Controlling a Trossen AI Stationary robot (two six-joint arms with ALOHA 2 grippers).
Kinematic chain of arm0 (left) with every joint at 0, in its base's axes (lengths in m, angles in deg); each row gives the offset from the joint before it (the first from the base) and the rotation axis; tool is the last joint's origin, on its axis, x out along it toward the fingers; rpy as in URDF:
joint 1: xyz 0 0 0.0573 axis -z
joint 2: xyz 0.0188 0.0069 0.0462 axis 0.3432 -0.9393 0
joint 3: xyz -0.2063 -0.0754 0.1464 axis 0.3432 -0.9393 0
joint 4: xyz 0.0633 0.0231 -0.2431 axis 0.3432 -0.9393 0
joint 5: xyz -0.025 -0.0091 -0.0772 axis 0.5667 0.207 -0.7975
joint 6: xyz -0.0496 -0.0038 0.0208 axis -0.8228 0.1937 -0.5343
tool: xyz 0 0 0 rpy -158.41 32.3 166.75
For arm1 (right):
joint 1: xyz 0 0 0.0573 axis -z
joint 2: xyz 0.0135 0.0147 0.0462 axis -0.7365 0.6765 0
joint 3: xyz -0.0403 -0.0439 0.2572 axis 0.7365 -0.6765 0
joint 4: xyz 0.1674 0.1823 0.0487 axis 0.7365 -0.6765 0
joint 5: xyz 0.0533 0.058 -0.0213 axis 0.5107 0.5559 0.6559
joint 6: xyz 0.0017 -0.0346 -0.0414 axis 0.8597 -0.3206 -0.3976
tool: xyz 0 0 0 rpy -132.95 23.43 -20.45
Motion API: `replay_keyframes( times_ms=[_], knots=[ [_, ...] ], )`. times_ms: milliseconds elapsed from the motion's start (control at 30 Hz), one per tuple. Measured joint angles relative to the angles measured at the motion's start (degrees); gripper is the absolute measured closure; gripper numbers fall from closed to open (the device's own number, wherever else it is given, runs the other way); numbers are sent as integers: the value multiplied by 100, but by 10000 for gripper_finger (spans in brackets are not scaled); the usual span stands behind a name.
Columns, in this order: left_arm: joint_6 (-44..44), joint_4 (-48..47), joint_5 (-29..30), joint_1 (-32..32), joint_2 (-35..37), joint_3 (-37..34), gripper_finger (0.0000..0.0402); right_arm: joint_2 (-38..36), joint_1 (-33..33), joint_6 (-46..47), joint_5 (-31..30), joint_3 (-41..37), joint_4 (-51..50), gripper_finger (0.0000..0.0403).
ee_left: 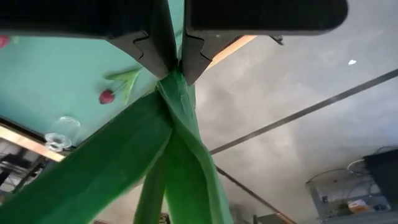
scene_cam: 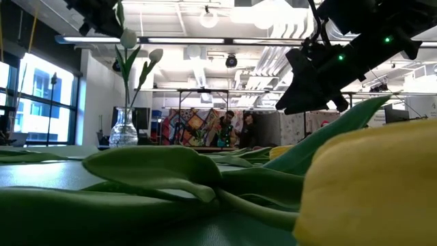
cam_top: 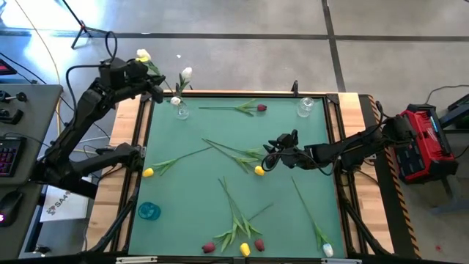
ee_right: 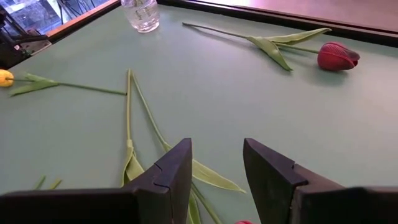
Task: Sort flowers into vase by color
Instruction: Put the white flower into the left transparent vase
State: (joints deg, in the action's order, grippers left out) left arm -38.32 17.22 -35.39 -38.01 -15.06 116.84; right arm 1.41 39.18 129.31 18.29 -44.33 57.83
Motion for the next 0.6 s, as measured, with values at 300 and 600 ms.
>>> replay_keyframes(
  times_ms=[300,600],
  knots=[
    [1,-378,-76,-2,-45,0,401,0,2,85,2,0,0,269],
    [16,-501,-29,0,-396,0,402,0,1,181,6,0,0,269]
  ],
)
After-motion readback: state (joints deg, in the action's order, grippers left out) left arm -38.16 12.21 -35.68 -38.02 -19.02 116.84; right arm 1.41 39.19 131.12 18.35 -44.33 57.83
